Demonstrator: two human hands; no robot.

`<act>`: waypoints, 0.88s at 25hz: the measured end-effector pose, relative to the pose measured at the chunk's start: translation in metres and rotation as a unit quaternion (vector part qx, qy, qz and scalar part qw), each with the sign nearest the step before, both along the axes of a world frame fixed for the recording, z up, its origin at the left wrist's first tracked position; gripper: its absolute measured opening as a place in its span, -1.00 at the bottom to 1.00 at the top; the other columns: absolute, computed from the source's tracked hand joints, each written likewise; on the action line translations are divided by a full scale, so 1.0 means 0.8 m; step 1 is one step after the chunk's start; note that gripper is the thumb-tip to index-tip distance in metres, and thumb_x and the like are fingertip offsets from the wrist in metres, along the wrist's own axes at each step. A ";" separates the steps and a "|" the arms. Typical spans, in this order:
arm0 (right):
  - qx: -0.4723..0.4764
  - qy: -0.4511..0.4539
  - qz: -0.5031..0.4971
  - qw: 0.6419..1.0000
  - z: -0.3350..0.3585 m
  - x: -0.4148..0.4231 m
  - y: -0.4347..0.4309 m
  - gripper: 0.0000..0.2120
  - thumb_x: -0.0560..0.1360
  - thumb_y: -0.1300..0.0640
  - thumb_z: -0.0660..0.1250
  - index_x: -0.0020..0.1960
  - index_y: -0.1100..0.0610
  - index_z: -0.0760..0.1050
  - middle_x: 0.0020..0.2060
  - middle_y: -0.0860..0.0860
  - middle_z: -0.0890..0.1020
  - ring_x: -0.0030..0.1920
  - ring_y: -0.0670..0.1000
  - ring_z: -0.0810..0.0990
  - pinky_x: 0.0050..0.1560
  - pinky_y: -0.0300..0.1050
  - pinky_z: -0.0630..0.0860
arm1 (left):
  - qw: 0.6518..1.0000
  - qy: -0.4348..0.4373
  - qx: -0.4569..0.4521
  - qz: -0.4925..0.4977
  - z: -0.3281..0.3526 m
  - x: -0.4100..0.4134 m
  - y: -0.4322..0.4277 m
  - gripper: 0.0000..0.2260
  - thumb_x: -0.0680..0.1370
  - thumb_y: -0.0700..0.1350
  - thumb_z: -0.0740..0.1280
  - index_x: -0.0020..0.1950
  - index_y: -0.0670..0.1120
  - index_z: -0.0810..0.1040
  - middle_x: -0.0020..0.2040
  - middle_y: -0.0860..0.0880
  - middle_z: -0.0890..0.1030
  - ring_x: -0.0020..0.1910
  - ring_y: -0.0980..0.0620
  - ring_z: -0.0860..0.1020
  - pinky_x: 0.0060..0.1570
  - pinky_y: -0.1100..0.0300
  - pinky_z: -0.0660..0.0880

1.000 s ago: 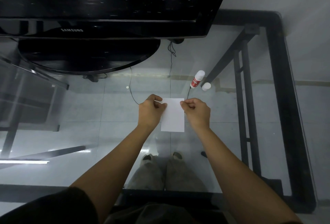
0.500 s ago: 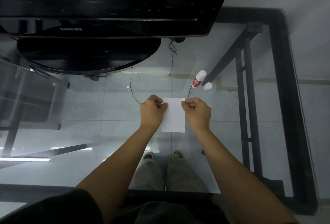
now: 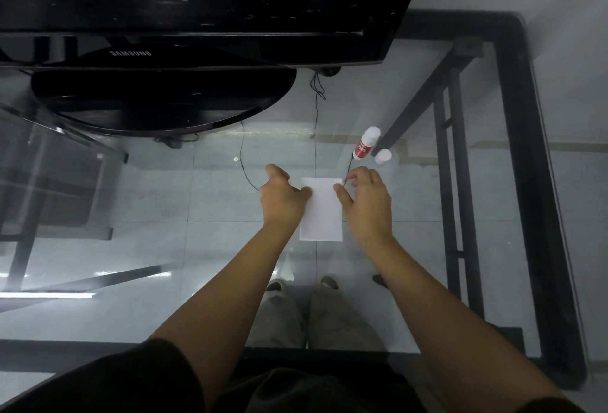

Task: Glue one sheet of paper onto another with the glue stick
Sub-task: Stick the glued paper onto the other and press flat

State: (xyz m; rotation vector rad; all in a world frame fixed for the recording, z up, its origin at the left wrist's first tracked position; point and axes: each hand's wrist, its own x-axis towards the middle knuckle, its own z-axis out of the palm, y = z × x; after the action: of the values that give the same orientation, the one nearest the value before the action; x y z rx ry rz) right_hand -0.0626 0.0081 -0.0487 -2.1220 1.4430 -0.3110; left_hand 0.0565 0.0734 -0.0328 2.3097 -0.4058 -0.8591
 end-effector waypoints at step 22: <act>-0.079 0.263 0.370 0.888 -0.018 -0.048 -0.007 -0.35 0.54 -0.24 -0.15 0.49 0.08 -0.23 0.52 -0.03 -0.13 0.50 0.00 -0.17 0.39 0.09 -0.27 | 0.594 -0.390 0.082 -0.698 -0.015 0.085 0.026 -0.36 0.46 0.34 -0.39 0.46 0.06 -0.33 0.48 0.10 -0.21 0.43 0.00 -0.41 0.29 -0.22 -0.46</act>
State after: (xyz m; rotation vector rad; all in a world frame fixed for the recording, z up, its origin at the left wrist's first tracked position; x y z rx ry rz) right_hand -0.1010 0.0025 -0.0632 -2.8396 0.7392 0.4895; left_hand 0.1247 0.0943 -0.0449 2.0080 -2.8353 -0.3016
